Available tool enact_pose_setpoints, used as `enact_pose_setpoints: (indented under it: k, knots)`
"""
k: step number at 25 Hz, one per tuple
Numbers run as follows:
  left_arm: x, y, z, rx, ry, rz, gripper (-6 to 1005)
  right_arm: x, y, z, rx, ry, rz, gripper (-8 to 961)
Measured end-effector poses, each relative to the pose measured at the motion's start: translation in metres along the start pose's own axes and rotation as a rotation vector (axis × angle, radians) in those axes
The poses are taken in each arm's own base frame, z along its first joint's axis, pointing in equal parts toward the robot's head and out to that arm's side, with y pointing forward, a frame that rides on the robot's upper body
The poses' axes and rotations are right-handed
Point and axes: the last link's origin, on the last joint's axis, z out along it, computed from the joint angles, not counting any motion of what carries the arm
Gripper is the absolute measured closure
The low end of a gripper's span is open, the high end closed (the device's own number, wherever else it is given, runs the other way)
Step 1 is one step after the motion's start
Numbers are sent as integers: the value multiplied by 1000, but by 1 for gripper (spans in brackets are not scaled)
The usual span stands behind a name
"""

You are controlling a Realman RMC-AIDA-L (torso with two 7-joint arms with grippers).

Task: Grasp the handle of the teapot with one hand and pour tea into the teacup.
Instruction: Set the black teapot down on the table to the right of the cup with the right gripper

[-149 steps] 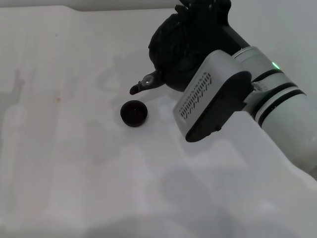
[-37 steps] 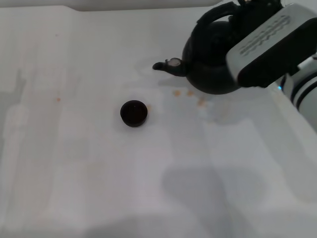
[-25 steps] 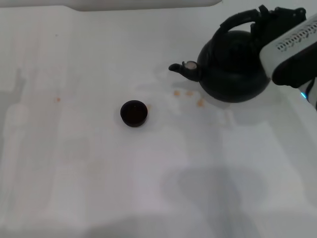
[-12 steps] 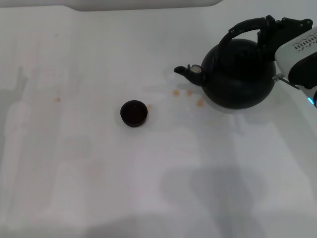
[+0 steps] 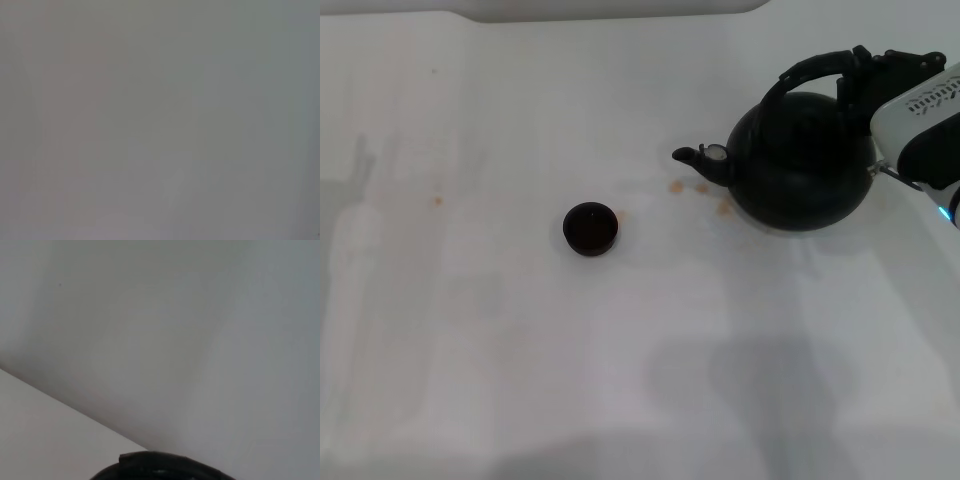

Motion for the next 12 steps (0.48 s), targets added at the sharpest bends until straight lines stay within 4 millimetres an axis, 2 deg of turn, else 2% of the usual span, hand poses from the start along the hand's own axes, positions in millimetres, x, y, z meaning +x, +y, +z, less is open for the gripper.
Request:
enact_pose_setpoints:
  k: [12]
  knots:
    - [0, 0, 0, -1, 0, 0, 133, 4, 4, 0, -5, 11, -22, 764]
